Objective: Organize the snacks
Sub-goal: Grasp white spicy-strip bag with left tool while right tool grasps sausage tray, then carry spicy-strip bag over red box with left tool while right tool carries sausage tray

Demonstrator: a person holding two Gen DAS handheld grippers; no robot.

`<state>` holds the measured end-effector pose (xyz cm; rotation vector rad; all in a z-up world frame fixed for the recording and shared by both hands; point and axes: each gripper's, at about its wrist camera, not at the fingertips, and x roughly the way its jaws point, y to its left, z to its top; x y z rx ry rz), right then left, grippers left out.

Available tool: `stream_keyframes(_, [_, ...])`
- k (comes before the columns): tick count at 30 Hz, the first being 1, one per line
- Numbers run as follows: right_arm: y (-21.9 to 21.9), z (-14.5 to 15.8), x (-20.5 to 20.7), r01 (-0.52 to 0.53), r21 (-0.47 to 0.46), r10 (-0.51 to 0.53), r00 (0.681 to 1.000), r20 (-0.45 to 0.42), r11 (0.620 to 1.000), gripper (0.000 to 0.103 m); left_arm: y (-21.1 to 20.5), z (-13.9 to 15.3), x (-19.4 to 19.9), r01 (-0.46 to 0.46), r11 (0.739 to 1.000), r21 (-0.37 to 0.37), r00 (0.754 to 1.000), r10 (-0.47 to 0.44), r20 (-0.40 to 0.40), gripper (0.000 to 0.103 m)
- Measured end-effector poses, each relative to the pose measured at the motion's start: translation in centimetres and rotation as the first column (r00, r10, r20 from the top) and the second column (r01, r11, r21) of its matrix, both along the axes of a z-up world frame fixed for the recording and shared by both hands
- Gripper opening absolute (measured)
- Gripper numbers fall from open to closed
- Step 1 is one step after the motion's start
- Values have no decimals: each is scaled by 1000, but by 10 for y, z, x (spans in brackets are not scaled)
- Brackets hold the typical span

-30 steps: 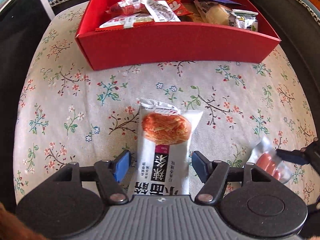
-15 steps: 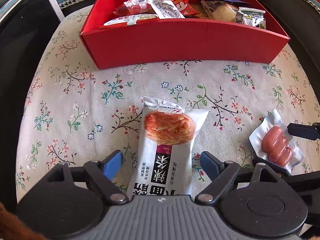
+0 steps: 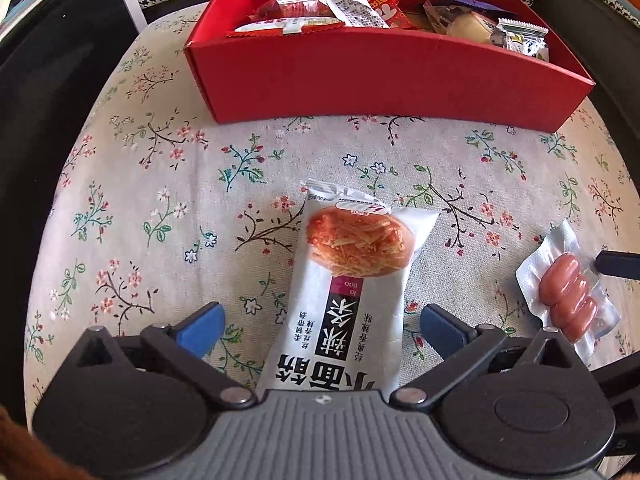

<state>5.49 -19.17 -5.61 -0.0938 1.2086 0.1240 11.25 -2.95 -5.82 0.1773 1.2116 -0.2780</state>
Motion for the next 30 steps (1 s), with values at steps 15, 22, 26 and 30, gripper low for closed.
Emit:
stream_keyframes(15, [-5,17,-10,24,-8,-23,999,27,1000,74,-13,20,-15,5,999,-32,1000,-4,23,90])
stream_keyframes(22, [-15,30,-5,71,16,-72,995,70,997,74,-12,28,-11,-13,996,-83,1000,14,17,84])
stream_keyframes(26, [-17,37,0,83,25,-85,992,96,996,74,-16,37,-12,-6,996,-91,999,10,44,84])
stream_keyframes(30, [-20,43,5,98,35,-101,988,113,995,74,-17,47,-10,-5,994,-105,997,13,74,84])
